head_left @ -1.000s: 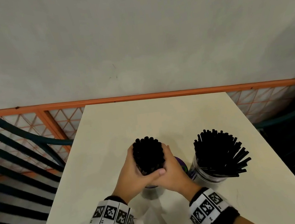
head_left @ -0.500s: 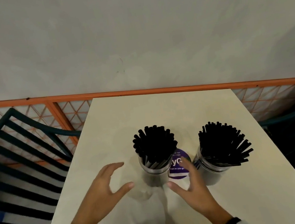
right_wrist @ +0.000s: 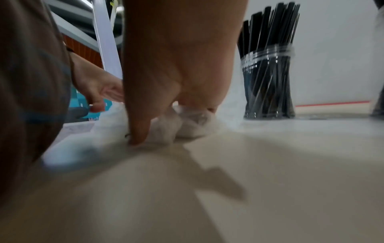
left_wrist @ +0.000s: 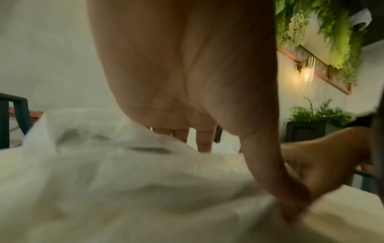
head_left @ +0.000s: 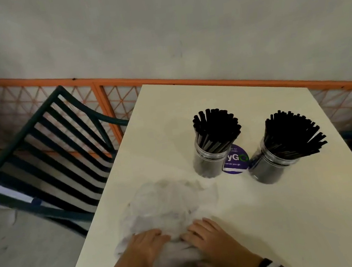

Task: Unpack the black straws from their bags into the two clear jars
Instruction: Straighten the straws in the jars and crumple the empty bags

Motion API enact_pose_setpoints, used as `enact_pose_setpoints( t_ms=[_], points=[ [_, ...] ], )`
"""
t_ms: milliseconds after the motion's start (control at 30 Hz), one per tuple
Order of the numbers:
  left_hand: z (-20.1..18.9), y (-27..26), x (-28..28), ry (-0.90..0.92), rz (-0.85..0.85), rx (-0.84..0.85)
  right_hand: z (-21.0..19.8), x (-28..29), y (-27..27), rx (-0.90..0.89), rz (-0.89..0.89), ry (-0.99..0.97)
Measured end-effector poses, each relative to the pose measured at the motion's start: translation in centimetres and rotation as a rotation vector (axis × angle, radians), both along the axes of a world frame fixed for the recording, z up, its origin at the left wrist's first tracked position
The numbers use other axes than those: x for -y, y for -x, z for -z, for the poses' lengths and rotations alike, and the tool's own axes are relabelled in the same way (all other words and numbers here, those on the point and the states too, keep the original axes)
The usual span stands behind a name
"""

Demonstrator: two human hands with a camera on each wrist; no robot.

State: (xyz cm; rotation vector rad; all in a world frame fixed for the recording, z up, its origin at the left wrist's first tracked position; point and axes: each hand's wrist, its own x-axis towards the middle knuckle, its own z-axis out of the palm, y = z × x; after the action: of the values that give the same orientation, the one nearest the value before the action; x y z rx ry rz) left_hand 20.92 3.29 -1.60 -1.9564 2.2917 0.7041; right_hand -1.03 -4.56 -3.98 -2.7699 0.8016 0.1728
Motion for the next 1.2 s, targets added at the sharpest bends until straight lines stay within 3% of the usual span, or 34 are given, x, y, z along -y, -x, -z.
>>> enact_pose_setpoints(
  t_ms=[100, 233, 300, 367, 433, 500, 567, 633, 733, 800, 867, 933, 1000, 1033, 1100, 1166, 1200],
  points=[
    [0.8, 1.1, -0.5, -0.06, 0.009, 0.039, 0.3, -0.3, 0.2, 0.201, 0.015, -0.054],
    [1.6, 1.3, -0.6, 0.077, -0.124, -0.139, -1.5, 0.6, 1.0, 0.381, 0.284, -0.449],
    [1.1, 1.9, -0.7, 0.077, -0.193, -0.207, -2.3, 0.7, 1.7, 0.424, 0.315, -0.523],
    [0.7, 2.7, -0.8, 0.056, -0.231, -0.215, -2.4, 0.5, 2.4, 0.454, 0.332, -0.442],
    [0.4, 3.4, -0.6, 0.015, -0.226, -0.253, -2.4, -0.4, 3.0, 0.465, 0.355, -0.216],
    [0.2, 4.2, -0.4, -0.046, -0.206, -0.314, -2.6, -2.0, 3.2, 0.452, 0.251, 0.021],
    [-0.1, 5.0, -0.2, -0.154, -0.201, -0.372, -2.2, -3.8, 3.5, 0.336, 0.108, 0.055],
    [-0.3, 5.9, -0.1, -0.26, -0.209, -0.375, -1.2, -5.2, 4.0, 0.136, 0.078, 0.02],
    [-0.6, 7.1, -0.6, -0.273, -0.252, -0.284, 1.0, -6.3, 4.8, 0.091, 0.069, -0.012],
    [-0.9, 7.8, -1.9, -0.106, -0.264, -0.217, 0.7, -6.5, 5.0, 0.156, 0.134, -0.076],
    [-1.5, 8.2, -3.6, 0.235, -0.31, -0.176, 0.2, -6.1, 5.4, 0.261, 0.225, -0.097],
    [-2.0, 8.4, -5.6, 0.541, -0.526, -0.151, -0.2, -5.5, 5.6, 0.35, 0.355, -0.231],
    [-2.5, 8.8, -7.2, 0.619, -0.842, -0.194, -0.6, -5.3, 6.0, 0.391, 0.461, -0.379],
    [-2.8, 9.0, -7.8, 0.545, -0.962, -0.291, -0.8, -5.2, 6.2, 0.421, 0.498, -0.455],
    [-3.0, 9.5, -8.5, 0.215, -1.04, -0.535, -1.4, -5.5, 6.5, 0.491, 0.56, -0.643],
    [-3.1, 10.5, -8.5, -0.133, -0.927, -0.682, -1.8, -6.2, 6.4, 0.561, 0.586, -0.822],
    [-3.0, 11.1, -8.2, -0.223, -0.852, -0.763, -2.3, -6.6, 6.2, 0.582, 0.586, -0.895]
  ],
)
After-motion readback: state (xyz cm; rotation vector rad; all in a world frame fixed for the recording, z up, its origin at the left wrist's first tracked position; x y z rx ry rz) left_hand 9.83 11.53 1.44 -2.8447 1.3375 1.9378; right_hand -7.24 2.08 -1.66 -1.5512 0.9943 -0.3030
